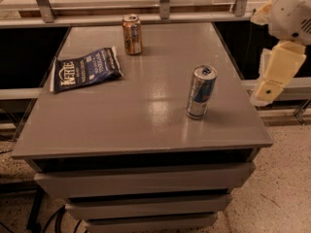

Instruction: Move blue chip bag near redbull can

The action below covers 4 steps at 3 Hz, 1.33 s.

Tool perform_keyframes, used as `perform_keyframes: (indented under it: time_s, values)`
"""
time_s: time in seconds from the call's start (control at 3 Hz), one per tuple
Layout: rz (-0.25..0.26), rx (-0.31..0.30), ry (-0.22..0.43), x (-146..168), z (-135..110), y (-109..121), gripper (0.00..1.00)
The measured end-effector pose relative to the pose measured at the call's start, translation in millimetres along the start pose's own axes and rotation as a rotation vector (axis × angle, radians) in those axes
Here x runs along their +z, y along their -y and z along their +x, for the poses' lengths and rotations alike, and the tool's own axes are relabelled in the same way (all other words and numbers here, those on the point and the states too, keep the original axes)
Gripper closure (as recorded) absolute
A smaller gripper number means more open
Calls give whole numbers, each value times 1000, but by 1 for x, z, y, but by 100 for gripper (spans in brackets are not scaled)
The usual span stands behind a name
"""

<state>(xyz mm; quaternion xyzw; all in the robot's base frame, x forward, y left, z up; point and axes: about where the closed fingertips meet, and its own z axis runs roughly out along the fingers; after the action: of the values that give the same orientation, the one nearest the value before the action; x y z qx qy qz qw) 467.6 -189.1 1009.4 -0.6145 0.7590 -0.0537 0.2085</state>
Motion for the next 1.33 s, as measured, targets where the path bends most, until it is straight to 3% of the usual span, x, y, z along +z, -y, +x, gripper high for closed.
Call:
perform_keyframes:
  time_s: [0.67,1.33]
  values:
    - [-24,-159,118,9,-66,8,0]
    - [-74,-324,211,26,-137,-7,0]
